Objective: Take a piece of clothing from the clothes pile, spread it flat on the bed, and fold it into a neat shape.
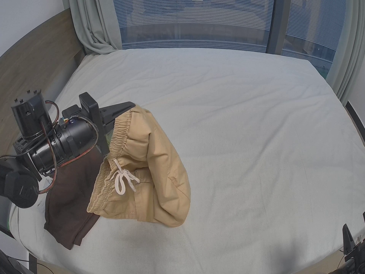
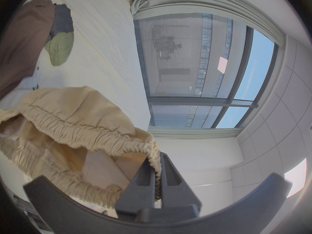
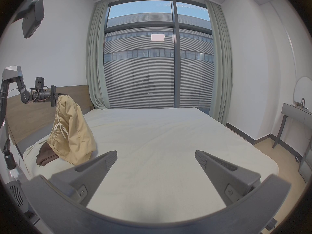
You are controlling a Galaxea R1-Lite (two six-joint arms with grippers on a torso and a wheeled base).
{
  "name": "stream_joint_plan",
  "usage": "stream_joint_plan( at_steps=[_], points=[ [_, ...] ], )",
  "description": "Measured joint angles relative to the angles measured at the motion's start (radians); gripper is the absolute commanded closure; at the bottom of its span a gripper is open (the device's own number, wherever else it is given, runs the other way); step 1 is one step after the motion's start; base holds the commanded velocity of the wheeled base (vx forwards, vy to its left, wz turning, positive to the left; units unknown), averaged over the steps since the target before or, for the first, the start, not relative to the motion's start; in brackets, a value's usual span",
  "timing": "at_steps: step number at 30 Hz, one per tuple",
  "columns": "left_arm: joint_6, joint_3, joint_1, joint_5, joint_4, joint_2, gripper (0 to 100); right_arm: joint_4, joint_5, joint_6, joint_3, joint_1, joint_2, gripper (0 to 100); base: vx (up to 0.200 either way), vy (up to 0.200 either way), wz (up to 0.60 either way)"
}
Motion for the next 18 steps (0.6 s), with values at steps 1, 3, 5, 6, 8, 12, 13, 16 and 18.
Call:
stream_joint_plan(
  at_steps=[1,3,5,6,8,12,13,16,18],
  points=[
    [-0.014,-0.008,-0.011,0.006,-0.003,0.0,100,0.0,0.0,0.0,0.0,0.0,0.0,0,0.0,0.0,0.0],
    [-0.028,-0.02,-0.031,0.011,-0.006,0.001,100,0.0,0.0,0.0,0.0,0.0,0.0,0,0.0,0.0,0.0],
    [-0.038,-0.029,-0.046,0.014,-0.007,0.002,100,0.0,0.0,0.0,0.0,0.0,0.0,0,0.0,0.0,0.0],
    [-0.045,-0.036,-0.053,0.017,-0.007,0.003,100,0.0,0.0,0.0,0.0,0.0,0.0,0,0.0,0.0,0.0],
    [-0.063,-0.049,-0.066,0.027,-0.007,0.003,100,0.0,0.0,0.0,0.0,0.0,0.0,0,0.0,0.0,0.0],
    [-0.098,-0.084,-0.091,0.042,-0.007,0.006,100,0.0,0.0,0.0,0.0,0.0,0.0,0,0.0,0.0,0.0],
    [-0.102,-0.093,-0.099,0.043,-0.007,0.007,100,0.0,0.0,0.0,0.0,0.0,0.0,0,0.0,0.0,0.0],
    [-0.107,-0.116,-0.123,0.043,-0.007,0.012,100,0.0,0.0,0.0,0.0,0.0,0.0,0,0.0,0.0,0.0],
    [-0.109,-0.128,-0.14,0.043,-0.007,0.014,100,0.0,0.0,0.001,0.0,0.0,0.0,0,0.0,0.0,0.0]
  ],
)
